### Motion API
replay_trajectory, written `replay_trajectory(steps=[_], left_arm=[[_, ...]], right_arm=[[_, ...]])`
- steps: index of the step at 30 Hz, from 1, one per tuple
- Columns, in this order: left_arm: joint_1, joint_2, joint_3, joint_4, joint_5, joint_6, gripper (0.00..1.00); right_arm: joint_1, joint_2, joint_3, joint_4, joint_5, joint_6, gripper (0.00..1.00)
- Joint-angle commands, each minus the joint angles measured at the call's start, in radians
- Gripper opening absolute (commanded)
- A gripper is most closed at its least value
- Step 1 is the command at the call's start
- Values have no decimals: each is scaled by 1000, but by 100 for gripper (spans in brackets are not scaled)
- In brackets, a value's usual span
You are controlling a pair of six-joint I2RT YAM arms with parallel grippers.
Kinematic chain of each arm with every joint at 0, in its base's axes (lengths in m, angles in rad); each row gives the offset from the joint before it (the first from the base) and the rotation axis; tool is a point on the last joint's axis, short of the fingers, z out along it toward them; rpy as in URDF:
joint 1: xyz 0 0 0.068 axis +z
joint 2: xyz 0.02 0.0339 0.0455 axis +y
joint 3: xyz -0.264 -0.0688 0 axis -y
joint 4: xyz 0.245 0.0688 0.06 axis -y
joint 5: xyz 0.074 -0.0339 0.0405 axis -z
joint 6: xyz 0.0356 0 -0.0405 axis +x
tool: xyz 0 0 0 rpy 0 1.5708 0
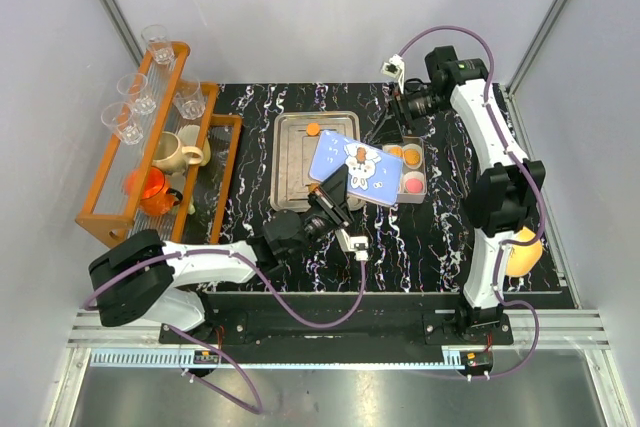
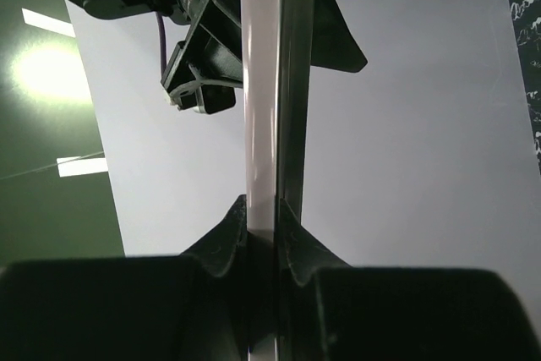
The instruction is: Pack the cookies
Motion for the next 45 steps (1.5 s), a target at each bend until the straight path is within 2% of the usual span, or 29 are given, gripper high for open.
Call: replay_trajectory(steps=[1, 7, 11, 25, 35, 40, 45], left_arm=[[4, 7, 6, 111, 21, 15, 0], [2, 11, -27, 148, 36, 34, 0], [-2, 1, -34, 154, 26, 29, 0], [-22, -42, -67, 182, 15, 26, 0], [-22, -41, -49, 160, -2, 5, 0], [-21, -35, -46, 156, -7, 0, 0], [-19, -24, -29, 159, 0, 1, 0]], right_arm=[[33, -85, -60, -317, -34, -60, 83], [35, -97, -42, -304, -31, -32, 81], [33, -94, -15, -259, -14, 49, 81], [35, -137, -61, 107, 158, 408, 82], [35, -129, -35, -29, 41, 288, 82], [35, -151, -58, -49, 26, 241, 82], [35, -149, -77, -146, -24, 154, 82]])
